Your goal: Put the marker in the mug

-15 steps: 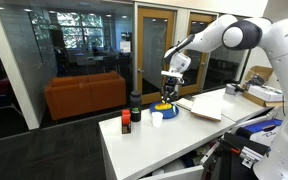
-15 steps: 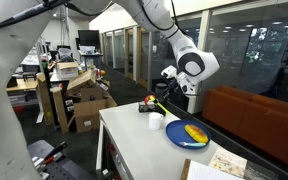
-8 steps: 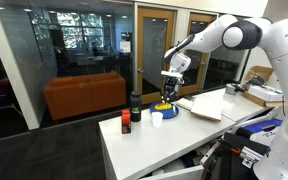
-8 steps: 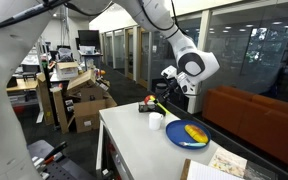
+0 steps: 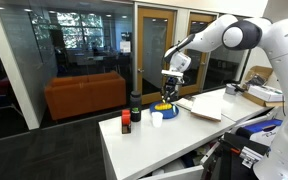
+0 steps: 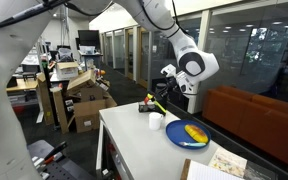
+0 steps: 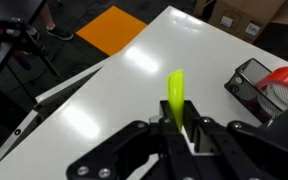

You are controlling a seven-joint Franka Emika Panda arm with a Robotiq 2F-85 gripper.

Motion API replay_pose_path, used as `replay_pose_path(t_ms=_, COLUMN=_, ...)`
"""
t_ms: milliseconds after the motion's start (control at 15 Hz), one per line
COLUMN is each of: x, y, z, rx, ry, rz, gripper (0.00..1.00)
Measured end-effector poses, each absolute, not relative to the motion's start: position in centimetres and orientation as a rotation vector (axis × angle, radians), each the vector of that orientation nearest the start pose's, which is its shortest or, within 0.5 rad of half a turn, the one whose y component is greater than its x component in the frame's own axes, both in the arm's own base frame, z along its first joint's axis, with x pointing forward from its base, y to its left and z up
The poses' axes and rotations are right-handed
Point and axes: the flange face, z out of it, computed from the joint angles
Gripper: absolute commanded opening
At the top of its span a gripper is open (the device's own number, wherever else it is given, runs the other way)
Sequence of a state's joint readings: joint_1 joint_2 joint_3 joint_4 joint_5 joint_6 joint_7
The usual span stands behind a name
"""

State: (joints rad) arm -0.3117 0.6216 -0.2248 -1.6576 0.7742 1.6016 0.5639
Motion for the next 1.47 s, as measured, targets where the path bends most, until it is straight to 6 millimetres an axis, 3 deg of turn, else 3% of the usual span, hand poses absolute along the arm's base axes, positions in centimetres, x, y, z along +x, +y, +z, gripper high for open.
replay_pose_path(t_ms=267, x=56.9, y=-23.7, z=24.3, rx=-1.785, ry=1.467, rz=0.949, gripper=0.04)
replay_pose_path(t_ms=533, x=57.2, y=-24.3, z=22.7, rx=-1.715, ry=1.412, rz=1.031, gripper=0.04)
replay_pose_path(t_ms=867, x=59.1, y=-23.6, z=20.5, rx=-1.697, ry=1.356, rz=1.08, gripper=0.04)
replay_pose_path(t_ms=1467, x=62.0, y=-22.0, z=18.9, rx=-1.739, ry=1.283, rz=1.111, gripper=0.04)
